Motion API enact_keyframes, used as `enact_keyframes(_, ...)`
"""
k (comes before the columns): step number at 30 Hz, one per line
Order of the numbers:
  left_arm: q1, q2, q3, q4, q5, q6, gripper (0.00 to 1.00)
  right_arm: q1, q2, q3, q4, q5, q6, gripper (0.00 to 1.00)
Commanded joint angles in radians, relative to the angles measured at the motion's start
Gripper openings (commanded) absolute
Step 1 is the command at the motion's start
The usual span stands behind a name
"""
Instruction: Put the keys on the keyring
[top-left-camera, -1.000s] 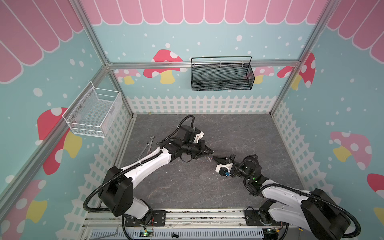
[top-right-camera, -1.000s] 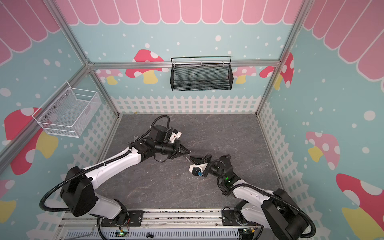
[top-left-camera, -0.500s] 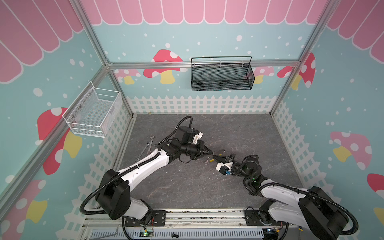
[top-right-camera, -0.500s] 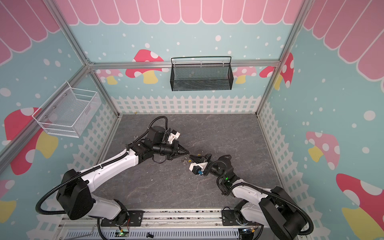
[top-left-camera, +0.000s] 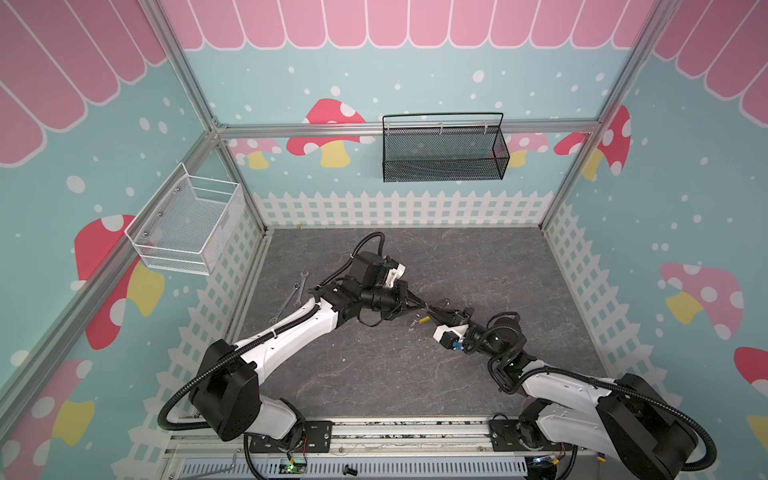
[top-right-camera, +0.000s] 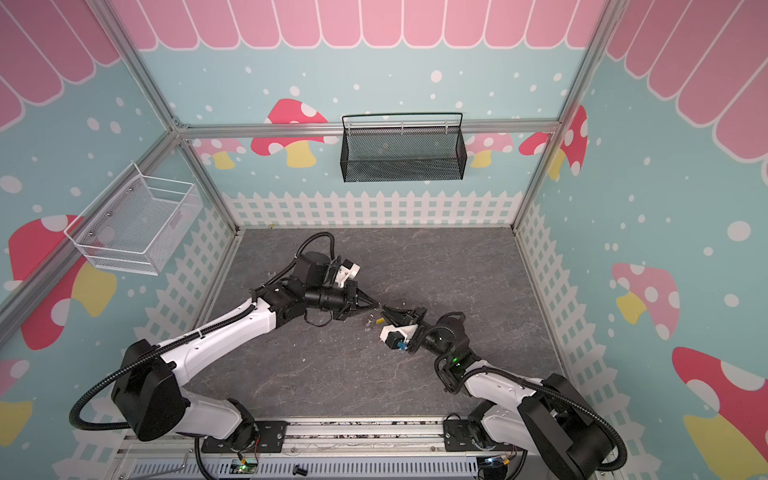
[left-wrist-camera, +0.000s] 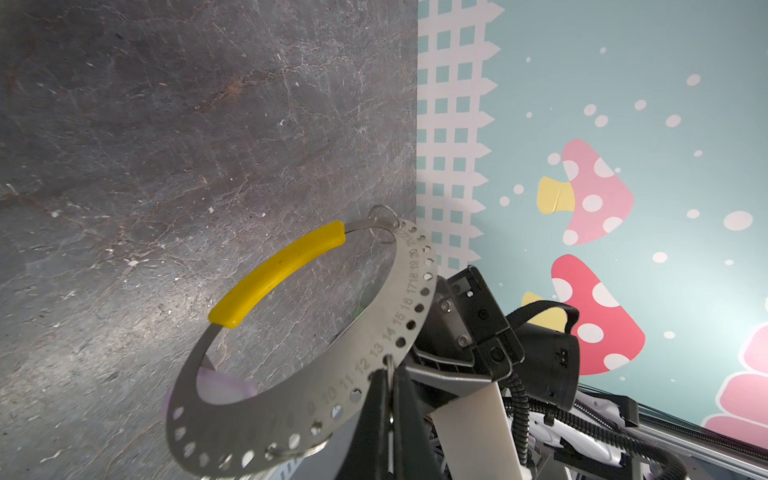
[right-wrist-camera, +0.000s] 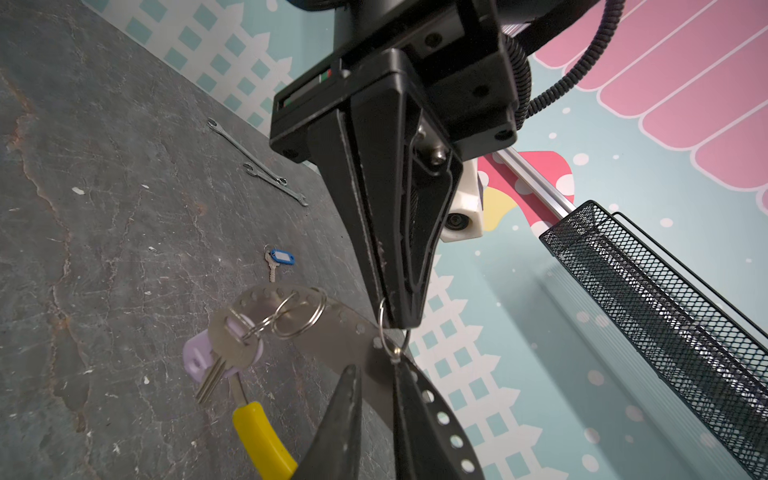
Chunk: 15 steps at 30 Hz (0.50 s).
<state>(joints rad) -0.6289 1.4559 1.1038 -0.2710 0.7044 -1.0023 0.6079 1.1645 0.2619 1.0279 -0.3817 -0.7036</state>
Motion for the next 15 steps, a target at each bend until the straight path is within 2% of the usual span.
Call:
enact_keyframes(1,-0.009,0.007,0.018,0.021,-0.006,-0.031,0.0,-0.008,0.014,-0.013,0.07,0.003,-0.022,0.18)
enact_keyframes(15,-0.012,0.023,0.033,0.021,-0.006,-0.044,0.0,-0.007,0.044,-0.009,0.094,-0.021,-0.057,0.16)
